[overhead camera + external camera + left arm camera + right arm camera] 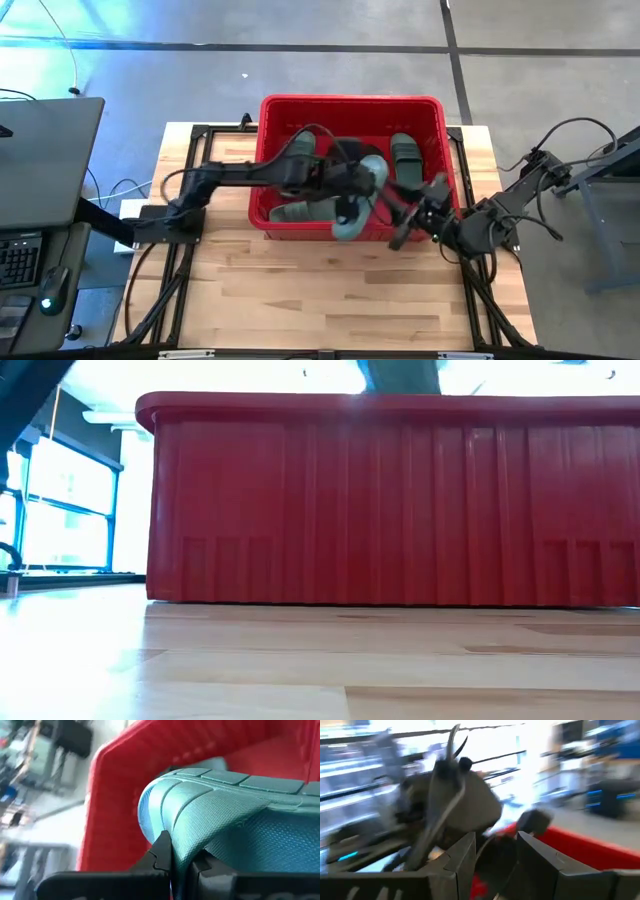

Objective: Pick and place slides into bin
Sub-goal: Put the green slide in the red bin

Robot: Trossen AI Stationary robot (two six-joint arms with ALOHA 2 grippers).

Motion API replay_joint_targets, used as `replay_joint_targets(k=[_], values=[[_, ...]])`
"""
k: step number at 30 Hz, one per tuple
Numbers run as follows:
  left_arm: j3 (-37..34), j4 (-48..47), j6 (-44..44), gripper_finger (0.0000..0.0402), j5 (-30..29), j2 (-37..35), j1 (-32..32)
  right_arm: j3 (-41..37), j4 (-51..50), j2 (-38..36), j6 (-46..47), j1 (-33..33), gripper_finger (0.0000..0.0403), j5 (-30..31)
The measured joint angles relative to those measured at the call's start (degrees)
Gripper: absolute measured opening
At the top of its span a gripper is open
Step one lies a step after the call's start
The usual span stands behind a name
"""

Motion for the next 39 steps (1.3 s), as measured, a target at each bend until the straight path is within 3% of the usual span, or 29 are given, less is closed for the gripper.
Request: replay_joint_targets(k=[4,6,17,25,29,33,39], values=[[0.0,9.9,6.6,0.0000,2.7,4.5,4.3,0.0,0.6,0.0,-4.9,0.1,0.0133,15.0],[0.0,10.5,8.7,0.0000,5.7,6.5,6.2,0.0,0.7,-0.1,-7.5,0.0,0.0133,18.7],[-0.1,12.5,13.2,0.0000,12.6,16.2,12.7,0.0,-1.8,-1.0,-9.9,-4.1,0.0133,18.5],[0.0,18.1,20.1,0.0000,21.7,20.2,11.0,0.0,-4.7,-0.9,-8.9,-5.8,0.0133,18.5],[-0.1,19.5,25.4,0.0005,15.8,22.3,8.8,0.0,-4.8,-0.9,-9.0,-5.9,0.0134,18.5],[0.1,19.7,25.3,0.0039,13.7,23.1,8.2,0.0,-5.3,-0.9,-8.5,-5.9,0.0133,15.4],[0.0,17.5,21.5,0.0125,13.9,23.0,8.1,0.0,-8.8,-0.9,-1.9,-5.9,0.0133,8.9]])
